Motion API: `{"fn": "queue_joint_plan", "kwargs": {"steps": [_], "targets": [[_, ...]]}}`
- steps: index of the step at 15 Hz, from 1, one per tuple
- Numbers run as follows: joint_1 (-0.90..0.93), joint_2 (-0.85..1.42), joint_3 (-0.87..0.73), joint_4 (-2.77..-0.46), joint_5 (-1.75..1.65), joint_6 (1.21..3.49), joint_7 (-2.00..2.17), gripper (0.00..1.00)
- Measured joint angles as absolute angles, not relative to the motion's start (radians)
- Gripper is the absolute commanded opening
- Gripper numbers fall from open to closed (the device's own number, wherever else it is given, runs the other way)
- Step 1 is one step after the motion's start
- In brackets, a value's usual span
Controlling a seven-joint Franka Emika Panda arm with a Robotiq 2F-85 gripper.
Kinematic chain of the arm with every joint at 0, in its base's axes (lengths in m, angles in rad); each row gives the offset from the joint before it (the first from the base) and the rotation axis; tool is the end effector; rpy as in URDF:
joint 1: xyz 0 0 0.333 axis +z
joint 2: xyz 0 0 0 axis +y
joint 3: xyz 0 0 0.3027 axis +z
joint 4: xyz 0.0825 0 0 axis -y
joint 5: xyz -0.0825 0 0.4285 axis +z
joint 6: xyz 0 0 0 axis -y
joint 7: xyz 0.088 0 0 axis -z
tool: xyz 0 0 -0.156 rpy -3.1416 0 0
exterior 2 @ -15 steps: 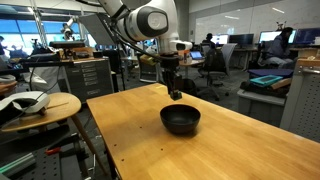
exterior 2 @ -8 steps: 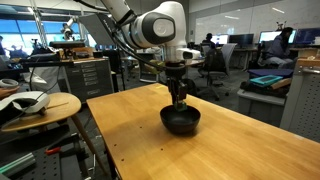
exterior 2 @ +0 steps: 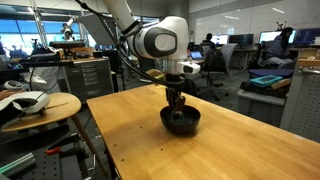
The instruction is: Put the green block inside the black bowl
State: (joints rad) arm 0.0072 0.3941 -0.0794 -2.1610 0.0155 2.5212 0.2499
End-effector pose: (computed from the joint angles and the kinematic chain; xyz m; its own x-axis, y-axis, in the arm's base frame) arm 0.5795 -0.0448 0.1114 0.9458 -0.3236 -0.0260 -0.3229 -0.9460 0.0292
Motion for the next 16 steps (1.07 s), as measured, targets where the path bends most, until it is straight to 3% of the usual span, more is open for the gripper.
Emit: {"fn": "queue_joint_plan", "kwargs": {"steps": [9,10,11,14,16], "targets": [[-0.017,0.48,-0.06,-2.085,0.071,2.521,0.189,0.21],[-0.018,0.488,-0.059,-2.079,0.074,2.521,0.187,0.71],[-0.019,0.495,-0.058,-2.072,0.076,2.521,0.184,0.72],[-0.021,0.509,-0.057,-2.057,0.081,2.521,0.181,0.94],[-0.021,0.511,-0.057,-2.05,0.081,2.521,0.181,1.0]]}}
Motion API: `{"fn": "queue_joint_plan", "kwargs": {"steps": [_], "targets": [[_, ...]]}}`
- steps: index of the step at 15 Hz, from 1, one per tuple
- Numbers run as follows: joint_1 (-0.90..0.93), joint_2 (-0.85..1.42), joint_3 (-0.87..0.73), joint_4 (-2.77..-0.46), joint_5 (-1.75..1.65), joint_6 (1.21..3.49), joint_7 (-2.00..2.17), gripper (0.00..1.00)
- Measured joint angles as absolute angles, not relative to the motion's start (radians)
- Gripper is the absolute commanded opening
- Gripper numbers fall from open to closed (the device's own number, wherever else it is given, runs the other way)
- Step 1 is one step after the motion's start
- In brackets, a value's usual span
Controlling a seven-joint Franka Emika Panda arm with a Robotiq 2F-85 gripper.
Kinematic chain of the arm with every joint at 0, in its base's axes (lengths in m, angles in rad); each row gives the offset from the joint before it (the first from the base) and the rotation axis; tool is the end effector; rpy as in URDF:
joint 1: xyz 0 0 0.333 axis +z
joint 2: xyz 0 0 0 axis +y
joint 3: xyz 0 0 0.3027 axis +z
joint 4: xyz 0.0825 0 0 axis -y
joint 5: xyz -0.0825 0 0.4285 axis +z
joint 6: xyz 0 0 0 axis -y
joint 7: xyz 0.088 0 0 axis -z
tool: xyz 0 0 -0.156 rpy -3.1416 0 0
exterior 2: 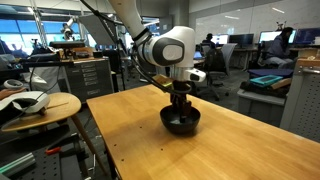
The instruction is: Put the green block inside the black bowl
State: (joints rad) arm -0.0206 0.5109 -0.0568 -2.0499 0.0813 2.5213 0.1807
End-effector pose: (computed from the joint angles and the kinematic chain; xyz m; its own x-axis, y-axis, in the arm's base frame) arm 0.6042 -0.0478 0.0849 0.9490 -0.3127 -0.0408 -0.3133 -0.9496 -0.0097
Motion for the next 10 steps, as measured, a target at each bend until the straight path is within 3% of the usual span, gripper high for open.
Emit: {"fn": "queue_joint_plan", "kwargs": {"steps": [10], "targets": [[-0.021,0.479,-0.056,-2.031,0.081,2.521,0.172,1.0]]}}
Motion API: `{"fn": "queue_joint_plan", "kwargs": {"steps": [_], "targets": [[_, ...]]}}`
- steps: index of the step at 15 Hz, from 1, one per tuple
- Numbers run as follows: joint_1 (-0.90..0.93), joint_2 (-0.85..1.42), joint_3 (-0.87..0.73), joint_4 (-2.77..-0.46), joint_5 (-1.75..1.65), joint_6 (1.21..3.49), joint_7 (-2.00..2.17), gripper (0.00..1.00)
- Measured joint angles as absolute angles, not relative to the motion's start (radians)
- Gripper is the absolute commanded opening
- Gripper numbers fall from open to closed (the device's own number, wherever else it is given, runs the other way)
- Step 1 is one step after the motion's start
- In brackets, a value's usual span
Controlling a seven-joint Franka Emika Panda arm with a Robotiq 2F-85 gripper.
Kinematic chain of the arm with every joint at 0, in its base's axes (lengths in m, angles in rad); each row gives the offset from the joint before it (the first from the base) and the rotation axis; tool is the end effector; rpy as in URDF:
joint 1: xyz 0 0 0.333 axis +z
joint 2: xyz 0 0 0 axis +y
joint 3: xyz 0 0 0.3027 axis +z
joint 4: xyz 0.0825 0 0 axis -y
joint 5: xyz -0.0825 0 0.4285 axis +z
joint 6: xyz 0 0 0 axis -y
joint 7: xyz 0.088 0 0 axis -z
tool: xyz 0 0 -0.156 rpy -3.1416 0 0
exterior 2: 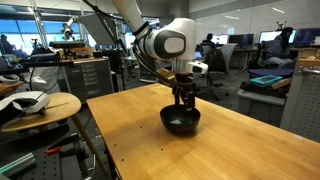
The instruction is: Put the green block inside the black bowl
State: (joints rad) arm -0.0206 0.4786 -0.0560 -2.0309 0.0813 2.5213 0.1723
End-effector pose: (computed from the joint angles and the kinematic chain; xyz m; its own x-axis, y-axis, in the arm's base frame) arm 0.6206 -0.0479 0.1122 0.9528 -0.3035 0.0085 -0.3033 -0.9526 -0.0241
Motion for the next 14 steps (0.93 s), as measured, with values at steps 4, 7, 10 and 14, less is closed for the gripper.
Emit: {"fn": "queue_joint_plan", "kwargs": {"steps": [4,7,10,14], "targets": [[-0.021,0.44,-0.05,-2.035,0.081,2.512,0.166,1.0],[-0.02,0.405,-0.043,-2.041,0.081,2.489,0.166,1.0],[-0.02,0.369,-0.034,-2.052,0.081,2.465,0.166,1.0],[-0.019,0.327,-0.024,-2.069,0.081,2.446,0.166,1.0]]}}
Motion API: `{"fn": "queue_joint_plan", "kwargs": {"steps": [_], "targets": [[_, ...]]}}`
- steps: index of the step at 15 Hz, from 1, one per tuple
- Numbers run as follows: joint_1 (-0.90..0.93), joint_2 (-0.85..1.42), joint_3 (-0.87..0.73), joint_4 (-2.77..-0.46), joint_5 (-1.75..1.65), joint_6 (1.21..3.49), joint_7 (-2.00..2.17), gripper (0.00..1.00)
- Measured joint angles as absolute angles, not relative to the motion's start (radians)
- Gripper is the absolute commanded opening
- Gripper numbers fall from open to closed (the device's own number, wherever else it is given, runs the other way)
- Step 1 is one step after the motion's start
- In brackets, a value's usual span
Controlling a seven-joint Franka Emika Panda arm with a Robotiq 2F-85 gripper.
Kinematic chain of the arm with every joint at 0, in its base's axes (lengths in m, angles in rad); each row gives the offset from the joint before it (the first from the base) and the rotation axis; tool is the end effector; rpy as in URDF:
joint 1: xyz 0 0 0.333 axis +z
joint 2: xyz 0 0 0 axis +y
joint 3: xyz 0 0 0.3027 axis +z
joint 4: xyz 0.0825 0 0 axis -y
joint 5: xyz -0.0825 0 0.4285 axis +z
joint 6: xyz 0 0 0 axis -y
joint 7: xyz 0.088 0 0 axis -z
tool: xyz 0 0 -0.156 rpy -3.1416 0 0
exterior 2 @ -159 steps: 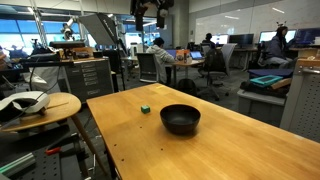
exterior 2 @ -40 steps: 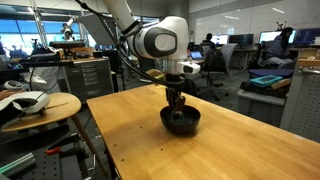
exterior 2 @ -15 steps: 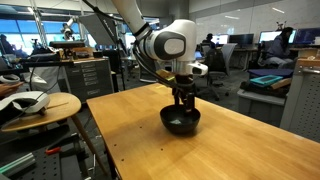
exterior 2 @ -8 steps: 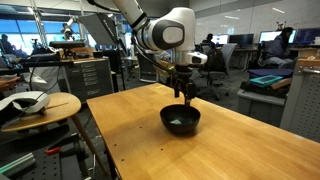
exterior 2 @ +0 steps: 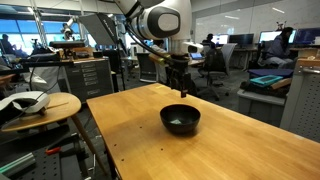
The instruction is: Put the green block inside the black bowl
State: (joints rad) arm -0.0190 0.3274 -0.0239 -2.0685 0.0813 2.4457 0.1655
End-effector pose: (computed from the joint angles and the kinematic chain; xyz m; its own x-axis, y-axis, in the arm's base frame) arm 0.6221 -0.0244 0.1830 0.9632 -0.2657 0.0401 -0.2634 -0.9631 -0.0548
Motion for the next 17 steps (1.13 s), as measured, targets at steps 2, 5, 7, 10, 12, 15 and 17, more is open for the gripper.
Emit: {"fn": "queue_joint_plan", "kwargs": {"steps": [2,5,7,10,12,15,17], "targets": [[-0.017,0.307,-0.021,-2.081,0.081,2.441,0.165,1.0],[-0.008,0.276,-0.018,-2.104,0.081,2.439,0.165,1.0],[-0.001,0.253,-0.016,-2.119,0.081,2.439,0.165,1.0],[0.005,0.225,-0.011,-2.138,0.081,2.439,0.166,1.0],[0.005,0.231,-0.011,-2.138,0.081,2.439,0.166,1.0],[0.005,0.235,-0.012,-2.138,0.081,2.439,0.166,1.0],[0.005,0.235,-0.012,-2.138,0.081,2.439,0.166,1.0]]}}
